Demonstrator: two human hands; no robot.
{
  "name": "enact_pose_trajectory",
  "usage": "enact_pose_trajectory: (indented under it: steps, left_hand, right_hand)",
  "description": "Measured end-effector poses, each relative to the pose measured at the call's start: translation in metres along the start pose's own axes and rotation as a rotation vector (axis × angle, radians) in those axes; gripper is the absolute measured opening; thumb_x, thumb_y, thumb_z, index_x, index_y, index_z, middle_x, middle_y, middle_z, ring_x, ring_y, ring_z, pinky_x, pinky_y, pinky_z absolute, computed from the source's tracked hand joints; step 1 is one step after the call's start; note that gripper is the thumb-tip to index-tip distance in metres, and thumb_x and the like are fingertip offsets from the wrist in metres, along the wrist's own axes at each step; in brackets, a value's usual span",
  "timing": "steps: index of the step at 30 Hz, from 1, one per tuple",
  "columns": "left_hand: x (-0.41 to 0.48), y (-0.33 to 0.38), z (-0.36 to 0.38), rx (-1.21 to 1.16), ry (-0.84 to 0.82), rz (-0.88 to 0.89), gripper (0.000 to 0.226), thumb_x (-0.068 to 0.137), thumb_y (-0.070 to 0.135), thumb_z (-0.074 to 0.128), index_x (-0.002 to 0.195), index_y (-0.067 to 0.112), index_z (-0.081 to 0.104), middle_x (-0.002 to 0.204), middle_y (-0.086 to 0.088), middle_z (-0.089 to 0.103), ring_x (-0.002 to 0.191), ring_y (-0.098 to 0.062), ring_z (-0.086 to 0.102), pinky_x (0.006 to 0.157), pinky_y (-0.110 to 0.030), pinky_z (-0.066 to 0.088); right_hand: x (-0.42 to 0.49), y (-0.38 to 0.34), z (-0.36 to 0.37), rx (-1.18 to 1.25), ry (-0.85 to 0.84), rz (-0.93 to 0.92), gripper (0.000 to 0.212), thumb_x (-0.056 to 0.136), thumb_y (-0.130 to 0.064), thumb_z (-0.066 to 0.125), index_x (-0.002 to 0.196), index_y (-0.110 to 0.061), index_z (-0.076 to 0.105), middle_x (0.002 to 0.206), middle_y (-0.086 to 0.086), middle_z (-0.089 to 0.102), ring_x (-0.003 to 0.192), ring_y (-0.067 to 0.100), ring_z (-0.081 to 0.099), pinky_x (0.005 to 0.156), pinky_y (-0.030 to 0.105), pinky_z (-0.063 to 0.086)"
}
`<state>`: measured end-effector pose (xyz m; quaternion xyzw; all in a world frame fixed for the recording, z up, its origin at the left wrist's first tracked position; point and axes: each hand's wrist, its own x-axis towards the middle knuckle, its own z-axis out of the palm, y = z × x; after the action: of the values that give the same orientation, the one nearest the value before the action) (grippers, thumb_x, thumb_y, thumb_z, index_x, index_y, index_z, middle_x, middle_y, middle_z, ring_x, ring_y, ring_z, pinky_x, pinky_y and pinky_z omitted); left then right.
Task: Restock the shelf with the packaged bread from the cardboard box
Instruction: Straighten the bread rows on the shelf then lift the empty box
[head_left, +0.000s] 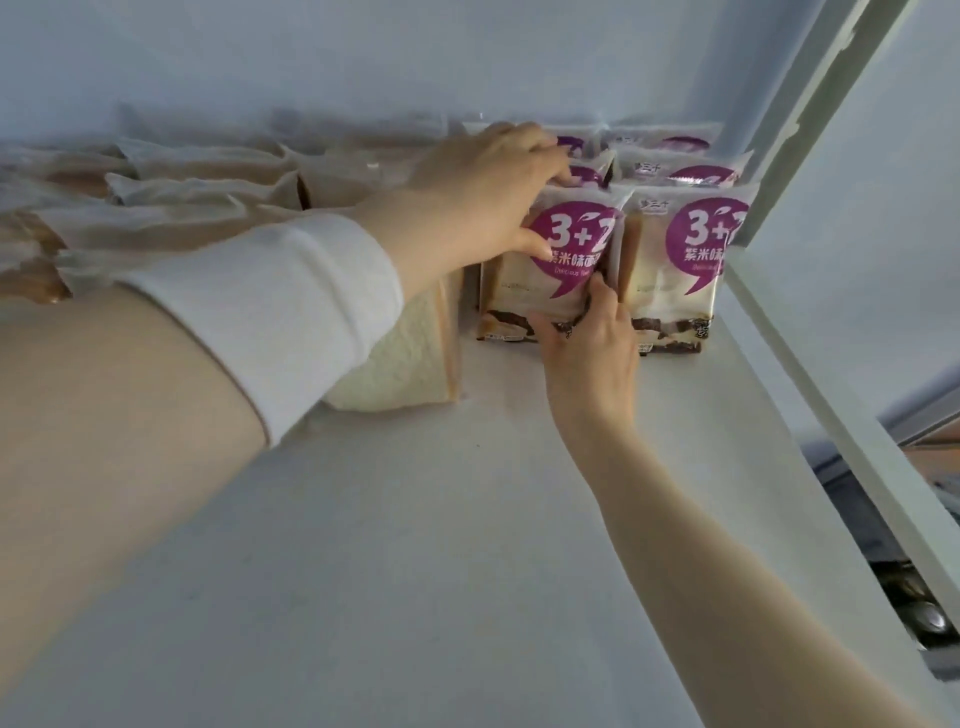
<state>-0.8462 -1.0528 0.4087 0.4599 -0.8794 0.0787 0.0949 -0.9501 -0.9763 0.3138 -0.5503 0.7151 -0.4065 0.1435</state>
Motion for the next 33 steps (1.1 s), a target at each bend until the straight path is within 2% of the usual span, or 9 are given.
enact_pose_trajectory:
  steps: [5,13,20,22,24,27,29,31,33]
  left_hand:
    - [0.004,-0.008,0.007,-0.047,0.036,-0.061,0.057,0.068,0.042,0.074,0.114,0.016,0.052,0.143,-0.005,0.041,0.131,-0.027,0.036,0.102,-0.047,0.037]
    - [0.0,-0.006,-0.008,-0.08,-0.033,-0.043,0.074,0.065,0.046,0.074,0.127,0.02,0.042,0.144,-0.003,0.039,0.133,-0.023,0.035,0.104,-0.039,0.031]
    - [0.002,-0.004,-0.007,-0.074,-0.067,-0.04,0.067,0.069,0.036,0.076,0.123,0.015,0.043,0.138,-0.007,0.046,0.127,-0.026,0.04,0.1,-0.038,0.036]
    - [-0.001,-0.003,-0.01,-0.061,-0.076,-0.03,0.073,0.069,0.038,0.075,0.128,0.015,0.039,0.141,-0.008,0.043,0.13,-0.027,0.039,0.104,-0.042,0.034]
    - [0.0,0.002,-0.014,-0.047,-0.067,0.002,0.081,0.071,0.039,0.073,0.137,0.018,0.031,0.149,-0.01,0.033,0.138,-0.029,0.029,0.112,-0.05,0.022]
    - [0.008,0.018,-0.02,-0.046,-0.019,0.12,0.083,0.076,0.042,0.068,0.143,0.023,0.023,0.155,-0.009,0.019,0.144,-0.027,0.014,0.114,-0.053,0.008]
    - [0.019,0.027,-0.022,-0.002,-0.039,0.148,0.089,0.074,0.051,0.065,0.145,0.022,0.019,0.157,-0.01,0.014,0.145,-0.027,0.008,0.114,-0.053,0.007]
    - [0.028,0.025,-0.019,0.057,-0.135,0.1,0.106,0.067,0.062,0.063,0.148,0.022,0.007,0.158,-0.012,0.004,0.146,-0.029,0.0,0.114,-0.055,0.006]
    - [0.029,0.015,-0.014,0.073,-0.252,0.009,0.122,0.059,0.067,0.065,0.147,0.024,-0.006,0.157,-0.014,-0.006,0.145,-0.03,-0.008,0.114,-0.055,0.002]
  right_hand:
    - [0.011,0.0,0.016,0.029,0.038,0.043,0.056,0.088,-0.025,0.059,0.137,-0.014,0.035,0.131,0.006,0.051,0.124,0.024,0.043,0.094,0.033,0.038]
    - [0.004,0.002,0.017,0.151,-0.043,0.051,0.074,0.089,-0.018,0.059,0.148,-0.015,0.015,0.141,0.008,0.04,0.13,0.022,0.035,0.103,0.032,0.032]
    - [0.004,-0.008,0.014,0.071,-0.074,0.056,0.073,0.09,-0.014,0.056,0.149,-0.019,0.012,0.139,0.007,0.042,0.127,0.023,0.04,0.101,0.035,0.037]
    - [-0.006,-0.005,-0.006,-0.01,-0.064,-0.05,0.068,0.088,-0.014,0.06,0.146,-0.017,0.025,0.131,0.006,0.051,0.118,0.022,0.049,0.094,0.033,0.043]
    - [-0.016,0.005,-0.036,0.019,0.099,-0.192,0.056,0.081,-0.016,0.069,0.132,-0.015,0.047,0.114,0.004,0.059,0.096,0.021,0.061,0.079,0.032,0.051]
    - [-0.008,0.038,-0.078,0.131,0.257,-0.124,0.061,0.074,-0.024,0.075,0.129,-0.018,0.048,0.115,-0.003,0.052,0.09,0.014,0.057,0.078,0.034,0.053]
    - [0.013,0.06,-0.092,0.158,0.139,0.079,0.084,0.073,-0.031,0.075,0.142,-0.018,0.029,0.134,-0.001,0.041,0.113,0.014,0.049,0.097,0.038,0.046]
    - [0.039,0.072,-0.095,0.244,-0.085,0.13,0.095,0.075,-0.031,0.072,0.148,-0.019,0.012,0.146,0.001,0.031,0.129,0.01,0.04,0.105,0.035,0.041]
    - [0.063,0.079,-0.088,0.406,-0.297,0.038,0.086,0.077,-0.023,0.07,0.144,-0.017,0.017,0.131,-0.001,0.049,0.106,-0.012,0.055,0.084,0.014,0.05]
